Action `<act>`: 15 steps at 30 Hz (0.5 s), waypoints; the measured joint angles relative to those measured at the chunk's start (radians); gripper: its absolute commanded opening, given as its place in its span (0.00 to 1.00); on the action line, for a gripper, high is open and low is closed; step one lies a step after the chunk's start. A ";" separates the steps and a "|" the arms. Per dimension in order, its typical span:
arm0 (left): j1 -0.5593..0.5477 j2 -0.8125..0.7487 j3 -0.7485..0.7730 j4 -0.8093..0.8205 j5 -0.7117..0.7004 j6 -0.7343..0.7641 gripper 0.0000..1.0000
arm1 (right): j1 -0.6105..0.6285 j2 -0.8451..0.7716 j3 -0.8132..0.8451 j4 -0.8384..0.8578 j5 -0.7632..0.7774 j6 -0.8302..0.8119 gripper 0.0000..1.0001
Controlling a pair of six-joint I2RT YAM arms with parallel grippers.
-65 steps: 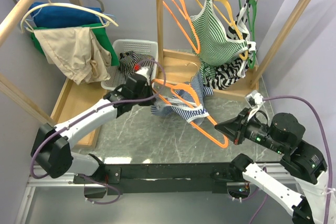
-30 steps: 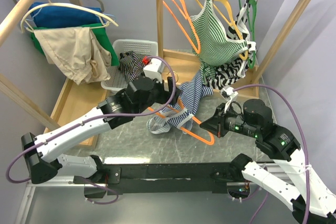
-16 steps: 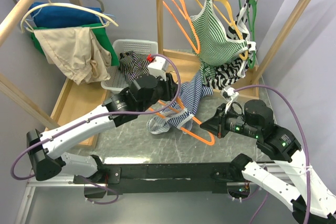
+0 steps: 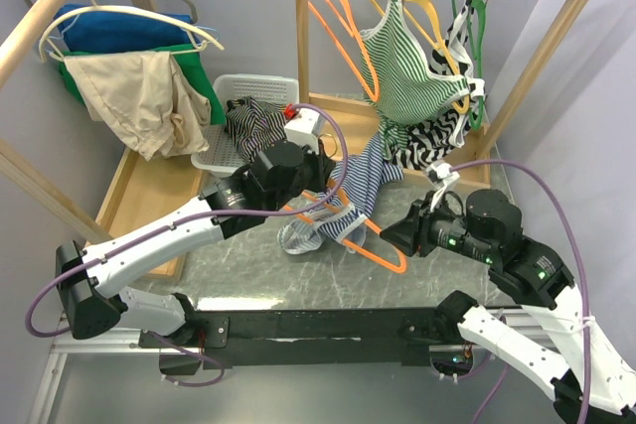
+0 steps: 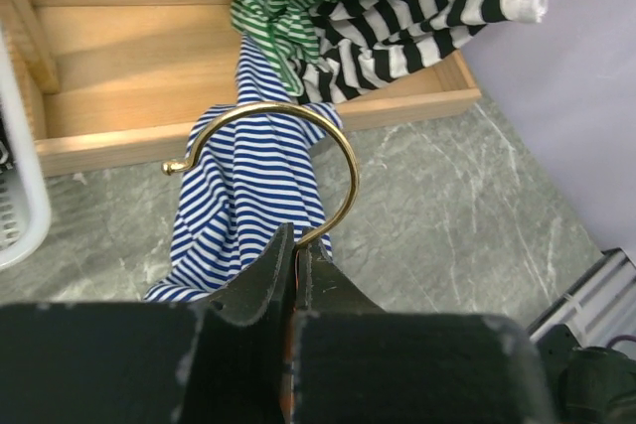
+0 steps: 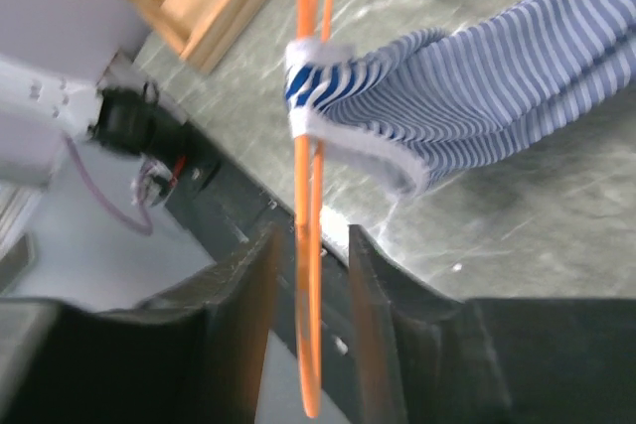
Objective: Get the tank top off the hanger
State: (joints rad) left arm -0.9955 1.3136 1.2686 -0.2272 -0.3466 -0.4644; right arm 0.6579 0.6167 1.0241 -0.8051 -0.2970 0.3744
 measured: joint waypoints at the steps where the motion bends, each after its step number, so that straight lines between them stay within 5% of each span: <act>1: 0.000 0.000 0.000 -0.003 -0.010 0.000 0.01 | 0.000 0.002 0.013 -0.002 0.025 0.010 0.52; 3: 0.000 0.000 0.000 -0.010 -0.031 0.000 0.01 | 0.000 0.005 0.052 -0.008 0.077 0.031 0.66; 15: 0.000 0.144 0.193 -0.145 -0.204 -0.032 0.01 | 0.040 0.057 0.137 0.043 0.182 0.180 0.62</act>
State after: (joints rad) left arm -0.9955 1.4574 1.4616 -0.3725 -0.5510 -0.4961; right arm 0.6979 0.6739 1.1610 -0.7616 -0.1154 0.5549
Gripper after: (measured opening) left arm 0.033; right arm 0.625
